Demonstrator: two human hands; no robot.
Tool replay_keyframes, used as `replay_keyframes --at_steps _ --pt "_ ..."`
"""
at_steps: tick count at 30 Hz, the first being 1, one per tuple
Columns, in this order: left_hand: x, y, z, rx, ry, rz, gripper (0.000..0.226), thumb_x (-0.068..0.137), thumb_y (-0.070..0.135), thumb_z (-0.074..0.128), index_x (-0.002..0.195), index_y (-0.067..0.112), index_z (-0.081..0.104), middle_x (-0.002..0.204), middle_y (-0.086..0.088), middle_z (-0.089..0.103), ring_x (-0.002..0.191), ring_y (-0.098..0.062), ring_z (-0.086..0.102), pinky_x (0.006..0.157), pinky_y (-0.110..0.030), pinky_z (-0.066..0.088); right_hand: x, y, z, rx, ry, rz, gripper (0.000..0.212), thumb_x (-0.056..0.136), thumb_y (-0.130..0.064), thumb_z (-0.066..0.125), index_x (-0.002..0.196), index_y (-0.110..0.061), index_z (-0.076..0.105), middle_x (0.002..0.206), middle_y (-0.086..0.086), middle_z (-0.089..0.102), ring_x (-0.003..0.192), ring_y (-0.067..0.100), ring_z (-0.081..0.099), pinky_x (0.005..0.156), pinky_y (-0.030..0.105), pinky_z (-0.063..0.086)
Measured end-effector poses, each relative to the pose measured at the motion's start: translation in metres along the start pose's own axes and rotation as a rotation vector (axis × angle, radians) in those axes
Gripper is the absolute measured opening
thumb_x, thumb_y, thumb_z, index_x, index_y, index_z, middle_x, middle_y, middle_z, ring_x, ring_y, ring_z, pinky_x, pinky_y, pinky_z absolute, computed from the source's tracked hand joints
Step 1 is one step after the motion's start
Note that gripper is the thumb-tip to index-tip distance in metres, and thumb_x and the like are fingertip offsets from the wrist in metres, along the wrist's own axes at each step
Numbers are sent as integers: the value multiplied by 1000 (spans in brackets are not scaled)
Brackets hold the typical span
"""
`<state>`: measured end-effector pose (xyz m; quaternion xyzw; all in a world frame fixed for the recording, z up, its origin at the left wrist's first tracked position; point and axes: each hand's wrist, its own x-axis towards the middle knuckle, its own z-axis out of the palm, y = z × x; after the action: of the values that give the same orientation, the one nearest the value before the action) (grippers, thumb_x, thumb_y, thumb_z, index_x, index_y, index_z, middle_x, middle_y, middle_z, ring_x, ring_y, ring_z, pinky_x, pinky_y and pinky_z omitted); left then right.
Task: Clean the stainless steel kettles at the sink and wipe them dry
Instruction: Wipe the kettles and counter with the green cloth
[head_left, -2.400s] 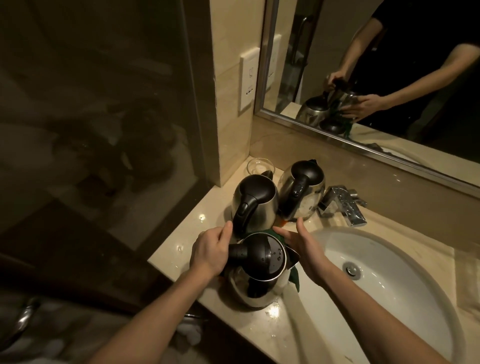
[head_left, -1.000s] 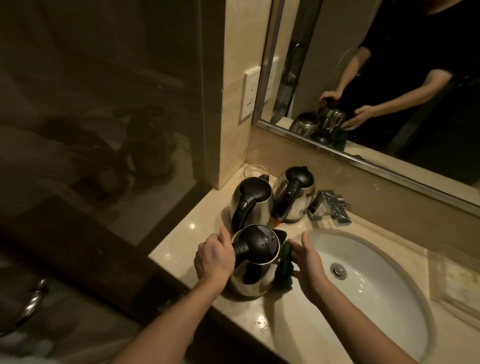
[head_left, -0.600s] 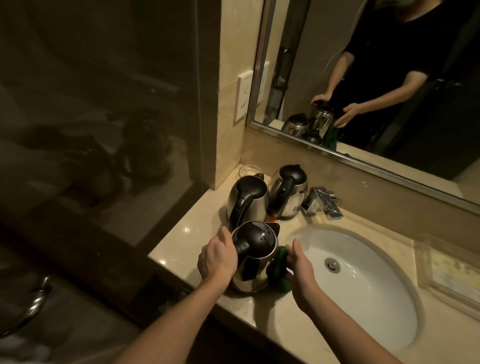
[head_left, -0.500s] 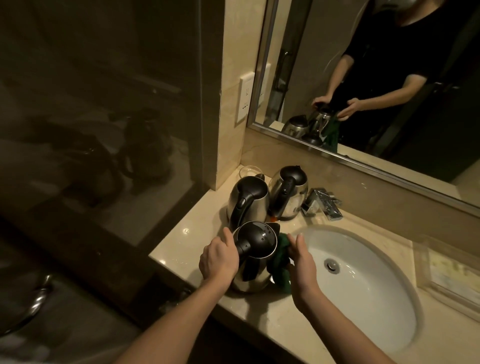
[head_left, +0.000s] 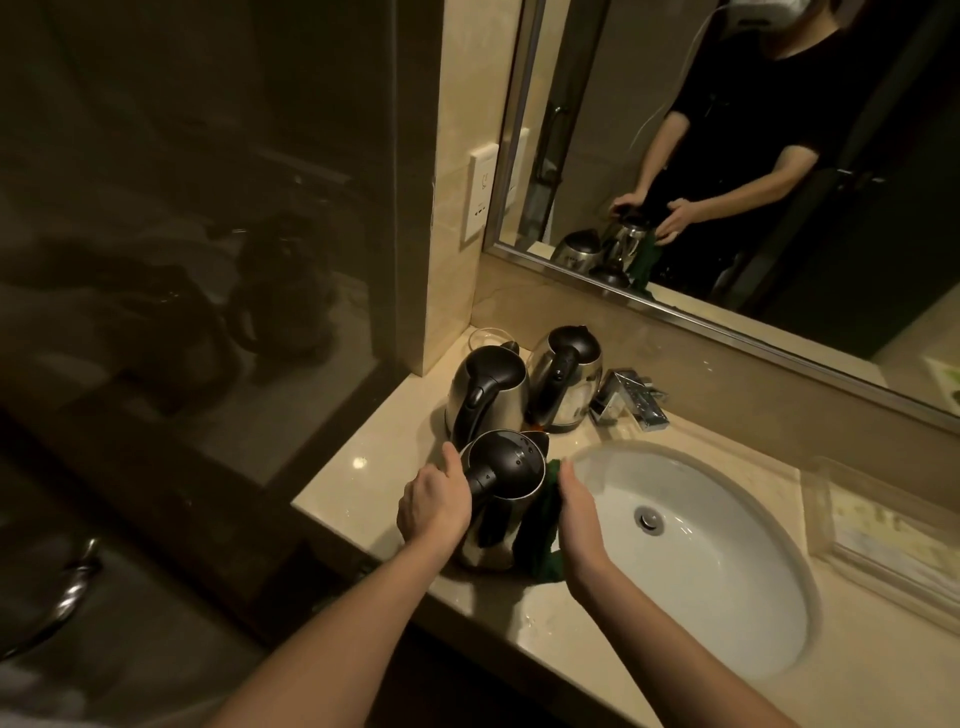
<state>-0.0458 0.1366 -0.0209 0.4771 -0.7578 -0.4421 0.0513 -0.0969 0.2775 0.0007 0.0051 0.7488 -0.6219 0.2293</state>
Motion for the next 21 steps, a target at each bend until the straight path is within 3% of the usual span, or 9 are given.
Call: replay_keyframes --at_steps 1,3,5,9,13,17,21 --pt "1 0 -2 -15 -28 7 71 102 60 19 122 9 63 119 -12 67 109 -27 62 90 -36 44 -1 -3 3 -71 -22 -83 55 95 -59 30 124 -23 59 118 -8 61 123 22 48 94 26 36" --pt "6 -1 -12 -63 -70 15 72 101 62 22 124 7 62 122 -13 65 107 -26 61 87 -34 43 -1 -9 9 -228 -52 -208 60 96 -59 28 147 -29 33 139 0 44 135 19 31 103 28 23" --pt "14 -2 -27 -44 -49 42 70 101 61 24 120 7 64 121 -13 66 96 -22 57 81 -33 40 0 -16 14 -424 -32 -275 64 95 -61 25 151 -31 18 145 5 36 133 19 28 104 31 23" --pt "35 -11 -68 201 99 143 70 101 61 20 115 10 65 116 -11 67 93 -23 59 81 -36 45 -7 -30 24 -863 -31 -528 75 89 -66 15 151 -23 19 147 1 40 136 19 28 108 41 28" --pt "45 -17 -93 409 204 258 61 101 60 19 91 15 60 95 -6 69 80 -20 58 87 -41 45 -10 -26 40 -1284 -48 -684 81 88 -69 1 152 -21 11 157 0 21 145 18 12 114 48 18" --pt "46 -19 -101 482 237 268 57 101 59 22 87 17 58 95 -5 69 77 -17 53 93 -43 42 -8 -22 40 -1391 -80 -697 86 86 -73 0 152 -19 6 158 3 18 145 27 12 114 49 19" --pt "46 -23 -104 510 244 249 64 101 59 21 102 13 66 106 -8 71 100 -27 65 101 -48 40 -1 -25 27 -1323 -32 -691 85 88 -71 5 152 -15 7 153 6 30 140 22 27 111 42 27"
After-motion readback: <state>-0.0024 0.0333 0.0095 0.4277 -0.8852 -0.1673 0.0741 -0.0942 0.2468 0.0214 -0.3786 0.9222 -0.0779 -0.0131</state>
